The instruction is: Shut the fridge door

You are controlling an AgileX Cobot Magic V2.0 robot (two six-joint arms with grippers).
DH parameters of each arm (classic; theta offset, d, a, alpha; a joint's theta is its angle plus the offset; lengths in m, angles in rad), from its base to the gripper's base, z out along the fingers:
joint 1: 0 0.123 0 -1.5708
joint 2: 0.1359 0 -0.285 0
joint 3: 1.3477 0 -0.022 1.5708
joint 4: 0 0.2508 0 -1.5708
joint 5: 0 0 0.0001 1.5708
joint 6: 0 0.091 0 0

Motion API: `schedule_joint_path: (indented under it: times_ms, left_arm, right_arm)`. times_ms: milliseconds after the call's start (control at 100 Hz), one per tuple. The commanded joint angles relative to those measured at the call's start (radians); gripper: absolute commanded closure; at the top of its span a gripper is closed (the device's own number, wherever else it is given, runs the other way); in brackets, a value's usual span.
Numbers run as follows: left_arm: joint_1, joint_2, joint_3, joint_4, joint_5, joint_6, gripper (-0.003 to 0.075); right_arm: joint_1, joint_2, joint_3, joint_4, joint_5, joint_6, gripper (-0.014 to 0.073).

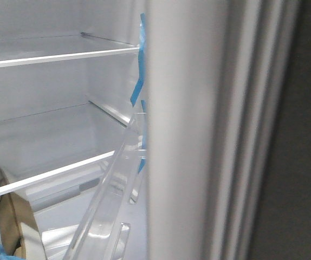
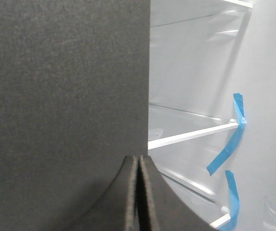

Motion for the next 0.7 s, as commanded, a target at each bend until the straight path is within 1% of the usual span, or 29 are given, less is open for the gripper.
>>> schedule_joint_path:
  times_ms: [0,180,320,540,689]
  left_arm:
    - [-0.004,-0.020,0.035,-0.006,-0.073,-0.005,0.0740]
    - [-0.004,-0.020,0.035,-0.006,-0.073,-0.005,0.0740]
    - [-0.004,-0.020,0.035,-0.006,-0.073,-0.005,0.0740]
    - [-0.004,-0.020,0.035,-0.006,-0.073,-0.005,0.0740]
    - [-0.004,-0.020,0.035,-0.006,-0.073,-0.005,0.0740]
  right_arm:
    - [0.019,0.032,-0.045,0.057,-0.106,-0.031,0.0638]
    - [0.047,0.101,-0.099,0.082,-0.113,-0.064,0.0638]
    - [0.077,0.189,-0.157,0.086,-0.141,-0.096,0.0638]
    - [0.156,0.377,-0.281,0.086,-0.209,-0.125,0.0638]
    - [0.178,0.513,-0.387,0.086,-0.232,-0.144,0.0638]
